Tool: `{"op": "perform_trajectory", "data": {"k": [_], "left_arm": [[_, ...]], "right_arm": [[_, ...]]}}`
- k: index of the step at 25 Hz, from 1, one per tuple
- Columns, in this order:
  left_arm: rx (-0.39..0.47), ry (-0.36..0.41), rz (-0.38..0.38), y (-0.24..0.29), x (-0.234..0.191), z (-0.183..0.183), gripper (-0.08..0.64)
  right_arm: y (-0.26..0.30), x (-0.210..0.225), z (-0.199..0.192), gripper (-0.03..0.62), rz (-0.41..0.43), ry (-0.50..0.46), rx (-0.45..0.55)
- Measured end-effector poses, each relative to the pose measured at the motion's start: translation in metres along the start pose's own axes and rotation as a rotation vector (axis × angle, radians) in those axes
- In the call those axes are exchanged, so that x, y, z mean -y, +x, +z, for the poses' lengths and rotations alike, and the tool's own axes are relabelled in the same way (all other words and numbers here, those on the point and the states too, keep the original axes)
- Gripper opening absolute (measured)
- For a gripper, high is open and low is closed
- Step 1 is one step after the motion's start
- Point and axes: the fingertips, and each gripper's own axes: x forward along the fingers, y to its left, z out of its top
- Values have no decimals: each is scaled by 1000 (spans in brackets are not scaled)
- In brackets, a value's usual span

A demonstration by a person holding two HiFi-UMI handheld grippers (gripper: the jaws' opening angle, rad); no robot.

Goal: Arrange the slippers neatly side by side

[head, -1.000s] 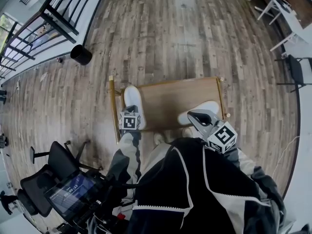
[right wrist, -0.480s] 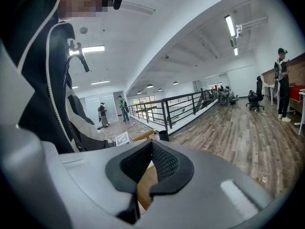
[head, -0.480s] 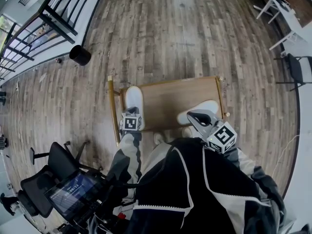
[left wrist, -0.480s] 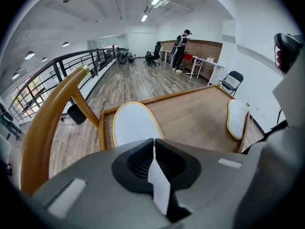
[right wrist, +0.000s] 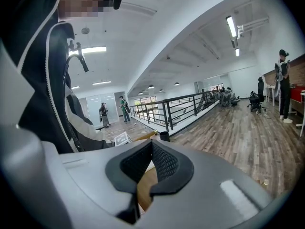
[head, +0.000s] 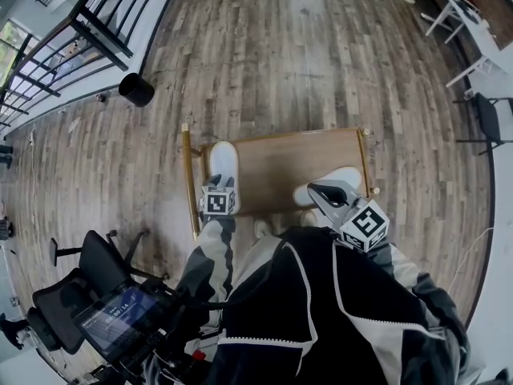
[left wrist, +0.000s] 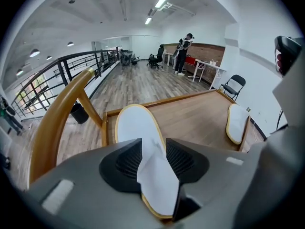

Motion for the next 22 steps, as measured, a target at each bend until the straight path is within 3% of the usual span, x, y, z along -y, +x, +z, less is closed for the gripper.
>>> {"op": "perform_trajectory", "data": {"k": [4, 13, 22], "left_arm": [[102, 13, -25, -21, 14, 18, 148], [575, 63, -189, -148, 89, 123, 35], [856, 158, -363, -245, 149, 171, 20]], "right_arm": [[4, -5, 3, 4, 20, -7, 7], [14, -8, 20, 5, 76, -50, 50], [15, -16, 51, 5, 129, -72, 122]]}}
